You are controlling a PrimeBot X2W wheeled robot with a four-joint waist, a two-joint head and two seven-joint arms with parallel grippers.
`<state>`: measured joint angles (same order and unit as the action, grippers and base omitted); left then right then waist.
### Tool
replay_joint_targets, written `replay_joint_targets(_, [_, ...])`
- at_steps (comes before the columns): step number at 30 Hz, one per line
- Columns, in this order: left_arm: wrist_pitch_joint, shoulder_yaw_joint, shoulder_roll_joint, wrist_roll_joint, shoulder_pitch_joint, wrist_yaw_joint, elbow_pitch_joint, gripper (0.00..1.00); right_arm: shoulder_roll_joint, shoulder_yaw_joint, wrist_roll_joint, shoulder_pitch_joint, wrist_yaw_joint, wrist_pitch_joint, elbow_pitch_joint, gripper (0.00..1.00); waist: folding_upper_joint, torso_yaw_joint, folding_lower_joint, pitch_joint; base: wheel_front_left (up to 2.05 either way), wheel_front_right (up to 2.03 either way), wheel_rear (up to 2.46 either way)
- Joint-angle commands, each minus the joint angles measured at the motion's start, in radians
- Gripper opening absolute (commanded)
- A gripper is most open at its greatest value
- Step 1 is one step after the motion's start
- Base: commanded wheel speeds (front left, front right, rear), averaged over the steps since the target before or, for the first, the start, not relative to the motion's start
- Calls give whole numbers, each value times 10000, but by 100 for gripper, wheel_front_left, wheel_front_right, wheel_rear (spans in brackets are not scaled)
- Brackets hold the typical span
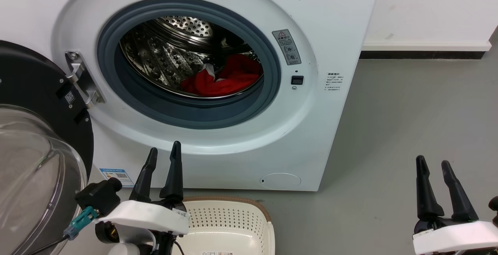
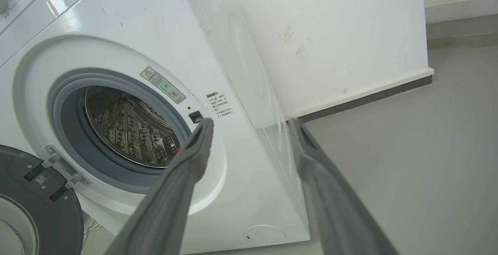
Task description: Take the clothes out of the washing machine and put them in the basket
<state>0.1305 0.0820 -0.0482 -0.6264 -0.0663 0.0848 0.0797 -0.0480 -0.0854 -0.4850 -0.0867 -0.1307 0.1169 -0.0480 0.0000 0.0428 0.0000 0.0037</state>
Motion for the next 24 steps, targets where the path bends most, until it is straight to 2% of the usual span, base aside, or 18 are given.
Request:
replay_joint_targets(1, [128,50,-27,385,-17,-36,-151,100,-40,15,398,-21,-1,23,-231,100,0,17,0,4,0,0,0])
replay_joint_targets(24, [695,481,-29,2747,60,-249,109,100,-39,-81,2673,-392,0,-89,-585,100,0,192,0,83,0,0,0])
